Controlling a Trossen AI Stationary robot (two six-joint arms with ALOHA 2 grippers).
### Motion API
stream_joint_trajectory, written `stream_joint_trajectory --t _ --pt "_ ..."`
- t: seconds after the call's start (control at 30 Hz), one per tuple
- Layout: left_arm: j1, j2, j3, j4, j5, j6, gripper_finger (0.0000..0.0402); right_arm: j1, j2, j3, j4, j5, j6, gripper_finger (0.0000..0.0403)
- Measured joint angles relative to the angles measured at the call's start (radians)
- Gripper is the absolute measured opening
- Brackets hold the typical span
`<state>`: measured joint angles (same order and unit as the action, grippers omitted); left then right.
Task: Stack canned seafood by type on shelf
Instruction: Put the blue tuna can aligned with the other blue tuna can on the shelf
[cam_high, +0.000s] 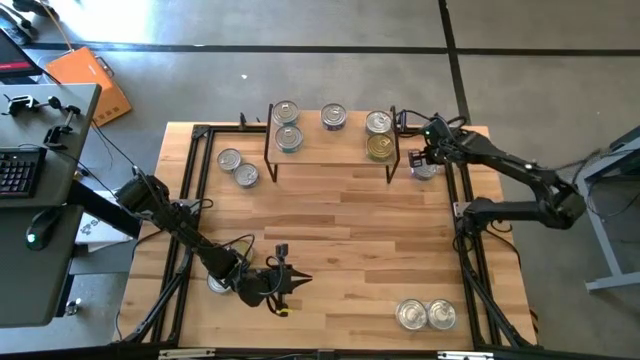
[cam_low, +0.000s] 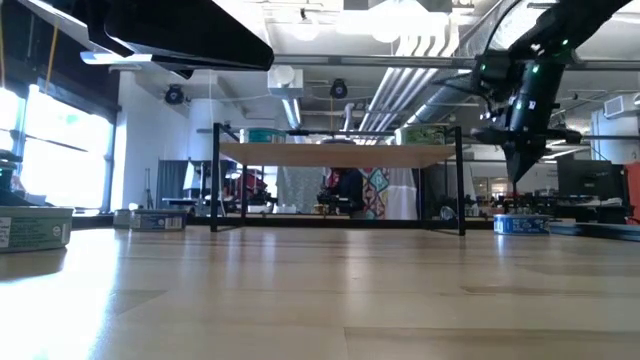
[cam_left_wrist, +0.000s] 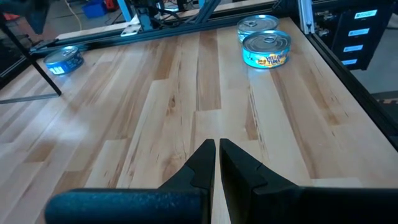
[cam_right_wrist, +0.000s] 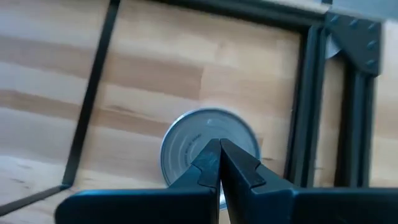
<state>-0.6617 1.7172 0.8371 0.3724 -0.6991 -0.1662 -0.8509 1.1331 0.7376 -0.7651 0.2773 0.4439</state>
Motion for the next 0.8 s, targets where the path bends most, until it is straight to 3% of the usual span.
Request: stream_joint_trajectory --t 0.3,0.8 --pt "0.0 0.0 0.0 0.0 0.0 -0.013 0.0014 -0.037 0.161 0.0 0.014 0.003 -0.065 0.0" --pt "-0.001 0.0 0.0 0.009 0.0 -0.014 0.0014 -0.018 0.285 0.004 -0.029 -0.013 -0.131 0.0"
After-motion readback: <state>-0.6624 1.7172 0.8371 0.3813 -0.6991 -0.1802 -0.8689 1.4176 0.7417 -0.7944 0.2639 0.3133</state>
